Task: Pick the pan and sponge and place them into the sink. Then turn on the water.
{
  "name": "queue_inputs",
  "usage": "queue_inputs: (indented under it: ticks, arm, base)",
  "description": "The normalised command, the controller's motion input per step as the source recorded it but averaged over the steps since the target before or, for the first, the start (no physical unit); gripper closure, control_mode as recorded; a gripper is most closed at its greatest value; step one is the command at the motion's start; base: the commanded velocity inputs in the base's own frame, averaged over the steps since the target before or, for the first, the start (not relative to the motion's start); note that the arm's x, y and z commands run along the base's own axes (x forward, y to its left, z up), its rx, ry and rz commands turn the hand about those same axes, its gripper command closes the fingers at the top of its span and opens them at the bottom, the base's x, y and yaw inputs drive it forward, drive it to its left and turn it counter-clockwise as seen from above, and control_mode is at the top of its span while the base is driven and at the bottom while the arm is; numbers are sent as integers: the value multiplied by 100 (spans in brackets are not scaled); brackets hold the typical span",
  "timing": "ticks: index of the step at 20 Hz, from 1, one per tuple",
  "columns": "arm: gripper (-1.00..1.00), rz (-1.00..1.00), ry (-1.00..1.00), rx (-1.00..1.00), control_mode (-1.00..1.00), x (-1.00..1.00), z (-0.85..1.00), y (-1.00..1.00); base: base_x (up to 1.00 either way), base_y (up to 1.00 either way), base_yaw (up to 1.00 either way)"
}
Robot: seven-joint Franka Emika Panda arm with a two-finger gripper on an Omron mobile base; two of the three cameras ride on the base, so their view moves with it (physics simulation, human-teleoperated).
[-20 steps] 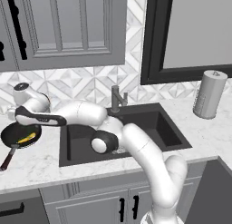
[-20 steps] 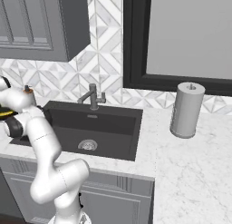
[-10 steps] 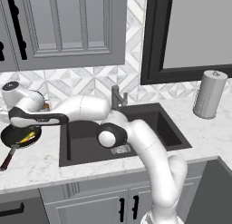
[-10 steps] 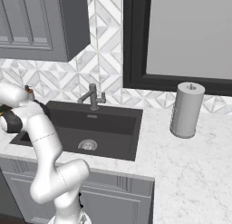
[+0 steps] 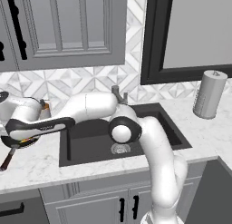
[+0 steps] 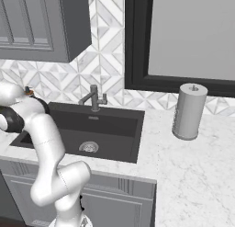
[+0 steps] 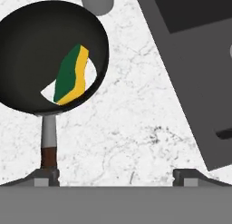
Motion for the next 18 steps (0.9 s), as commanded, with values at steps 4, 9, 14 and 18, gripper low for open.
queue_inputs:
  ticks: [4, 9, 14, 18]
  arm:
    - [-100, 0, 2, 0, -100, -55, 0, -24]
    - [-100, 0, 6, 0, -100, -18, 0, 2]
    - [-100, 3, 9, 0, -100, -9, 0, 11]
    - [-100, 5, 12, -4, -100, 0, 6, 40]
  base:
    - [0, 0, 0]
    - [0, 0, 0]
    - [0, 0, 0]
    - [0, 0, 0]
